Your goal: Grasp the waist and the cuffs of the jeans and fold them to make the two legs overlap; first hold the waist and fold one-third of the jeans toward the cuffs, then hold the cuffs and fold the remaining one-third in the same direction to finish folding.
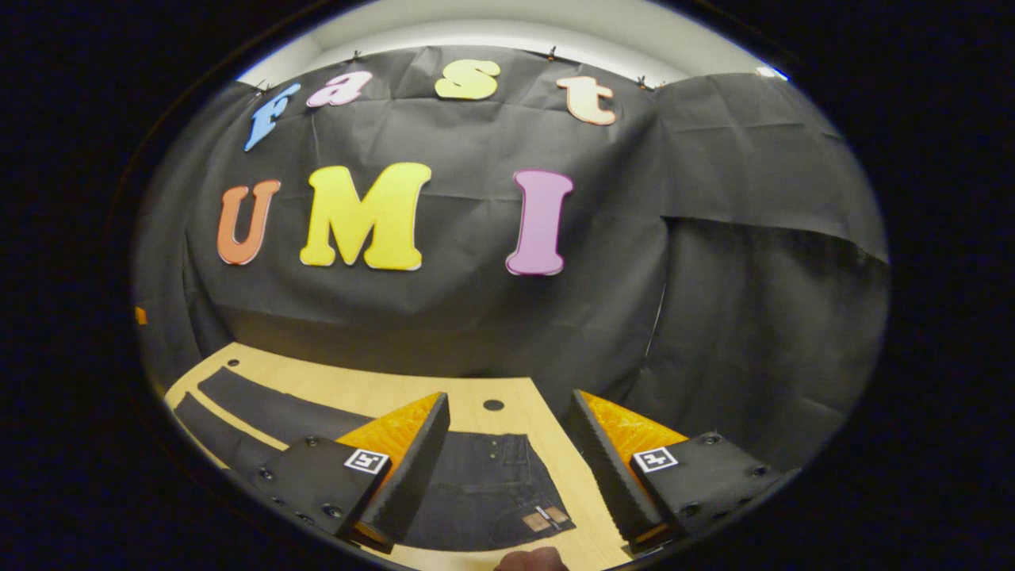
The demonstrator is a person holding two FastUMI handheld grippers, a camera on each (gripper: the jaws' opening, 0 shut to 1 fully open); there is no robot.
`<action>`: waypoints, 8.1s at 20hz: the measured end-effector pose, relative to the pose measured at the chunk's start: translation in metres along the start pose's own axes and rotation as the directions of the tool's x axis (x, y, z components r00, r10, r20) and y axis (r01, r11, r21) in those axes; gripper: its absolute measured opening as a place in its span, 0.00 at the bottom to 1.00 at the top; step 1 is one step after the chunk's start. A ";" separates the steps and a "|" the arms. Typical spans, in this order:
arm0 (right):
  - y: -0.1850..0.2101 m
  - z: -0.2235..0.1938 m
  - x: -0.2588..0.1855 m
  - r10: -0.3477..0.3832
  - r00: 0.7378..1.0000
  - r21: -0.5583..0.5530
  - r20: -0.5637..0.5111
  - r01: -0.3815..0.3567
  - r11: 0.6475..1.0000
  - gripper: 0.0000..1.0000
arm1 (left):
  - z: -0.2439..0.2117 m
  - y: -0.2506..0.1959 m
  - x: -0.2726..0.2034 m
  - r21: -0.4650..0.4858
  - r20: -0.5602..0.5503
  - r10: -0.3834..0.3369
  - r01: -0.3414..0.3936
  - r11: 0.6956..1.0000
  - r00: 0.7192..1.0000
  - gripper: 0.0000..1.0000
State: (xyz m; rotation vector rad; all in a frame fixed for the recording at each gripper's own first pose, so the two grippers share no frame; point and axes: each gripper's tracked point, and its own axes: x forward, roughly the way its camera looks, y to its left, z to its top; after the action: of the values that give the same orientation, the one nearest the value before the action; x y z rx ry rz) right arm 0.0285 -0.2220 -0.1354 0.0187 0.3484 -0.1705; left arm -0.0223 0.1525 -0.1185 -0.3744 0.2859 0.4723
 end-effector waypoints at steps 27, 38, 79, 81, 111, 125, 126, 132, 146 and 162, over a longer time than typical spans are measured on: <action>-0.038 -0.258 0.054 0.008 0.555 0.346 -0.832 0.507 0.789 0.98 | -0.164 0.154 0.110 -0.373 -0.701 0.140 -0.526 0.764 0.700 0.98; -0.046 -0.299 0.078 -0.226 0.432 0.109 -0.873 0.624 0.774 0.99 | -0.169 0.145 0.123 -0.222 -0.752 0.229 -0.565 0.794 0.618 0.97; 0.021 -0.127 0.220 0.532 0.544 0.721 -0.649 0.662 0.204 0.03 | -0.005 0.024 0.220 -0.653 -0.618 -0.046 -0.480 0.586 0.785 0.05; 0.024 -0.133 0.245 0.537 0.526 0.705 -0.659 0.681 0.198 0.03 | -0.007 0.022 0.242 -0.640 -0.637 -0.019 -0.515 0.571 0.770 0.04; 0.019 -0.113 0.286 0.350 0.697 0.712 -0.626 0.328 0.621 0.97 | -0.009 -0.025 0.305 -0.370 -0.702 -0.048 -0.306 0.877 0.710 0.96; 0.047 -0.026 0.107 0.073 0.976 0.138 -0.207 -0.045 0.989 0.92 | 0.014 -0.143 0.084 0.232 -0.204 -0.402 0.443 0.866 0.893 0.96; 0.043 -0.029 0.102 0.074 0.976 0.162 -0.207 -0.040 0.986 0.93 | 0.003 -0.147 0.068 0.227 -0.205 -0.409 0.449 0.864 0.889 0.96; 0.011 -0.102 0.135 0.047 0.935 0.356 -0.352 0.088 0.930 0.93 | -0.036 -0.157 0.017 0.260 -0.213 -0.396 0.443 0.858 0.893 0.96; -0.041 -0.223 0.289 0.007 0.845 0.465 -0.535 0.287 0.838 0.98 | -0.079 -0.158 0.018 0.264 -0.325 -0.220 0.311 0.913 0.920 0.96; -0.020 -0.204 0.298 0.003 0.846 0.380 -0.533 0.236 0.895 0.11 | -0.063 -0.122 0.012 0.231 -0.299 -0.155 0.229 0.946 0.942 0.96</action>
State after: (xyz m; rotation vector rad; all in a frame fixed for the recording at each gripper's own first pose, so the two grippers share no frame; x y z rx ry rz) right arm 0.2317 -0.2807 -0.4290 0.4983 0.8580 -0.3688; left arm 0.0360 0.0306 -0.1449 -0.2049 0.5730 0.1817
